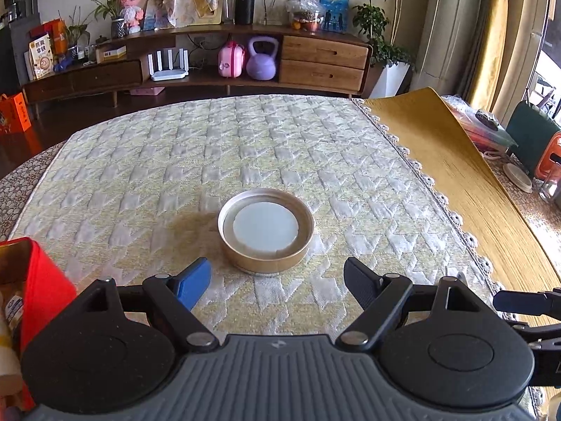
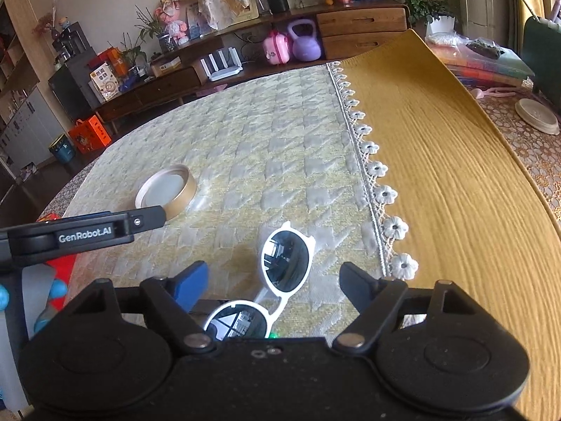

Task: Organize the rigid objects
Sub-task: 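Close the right tool on the white sunglasses while the left tool grasps the round tan container, then carry the sunglasses and tan container with both tools over the red tin, then open the left tool to drop the container while the right tool releases the sunglasses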

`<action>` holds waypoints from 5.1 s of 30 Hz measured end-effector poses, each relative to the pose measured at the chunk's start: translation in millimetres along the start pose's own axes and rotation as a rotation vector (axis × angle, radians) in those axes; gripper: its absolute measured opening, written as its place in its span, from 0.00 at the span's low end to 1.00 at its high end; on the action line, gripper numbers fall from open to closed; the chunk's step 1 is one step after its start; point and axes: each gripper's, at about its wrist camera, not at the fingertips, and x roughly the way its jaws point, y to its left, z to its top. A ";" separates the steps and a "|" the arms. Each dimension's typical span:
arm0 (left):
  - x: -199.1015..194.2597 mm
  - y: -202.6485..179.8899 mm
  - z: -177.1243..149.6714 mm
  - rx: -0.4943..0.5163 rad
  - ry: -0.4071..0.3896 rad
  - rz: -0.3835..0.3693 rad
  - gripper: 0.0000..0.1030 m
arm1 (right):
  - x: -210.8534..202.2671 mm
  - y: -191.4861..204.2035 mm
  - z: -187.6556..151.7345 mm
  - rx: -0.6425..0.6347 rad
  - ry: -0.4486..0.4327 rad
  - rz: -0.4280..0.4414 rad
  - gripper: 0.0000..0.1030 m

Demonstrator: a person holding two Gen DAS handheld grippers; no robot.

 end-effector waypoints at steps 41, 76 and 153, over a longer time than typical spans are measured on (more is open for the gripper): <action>40.2 -11.2 9.2 0.078 -0.014 0.055 0.74 | 4.3 1.6 -12.5 -0.055 -0.037 -0.069 0.21; -178.0 81.2 -49.3 -0.003 -0.043 0.072 0.74 | -105.4 96.5 -26.0 -0.153 -0.128 0.133 0.19; -142.5 209.3 -97.2 -0.040 0.086 0.140 0.74 | 40.3 294.4 -12.5 -0.421 0.113 0.222 0.25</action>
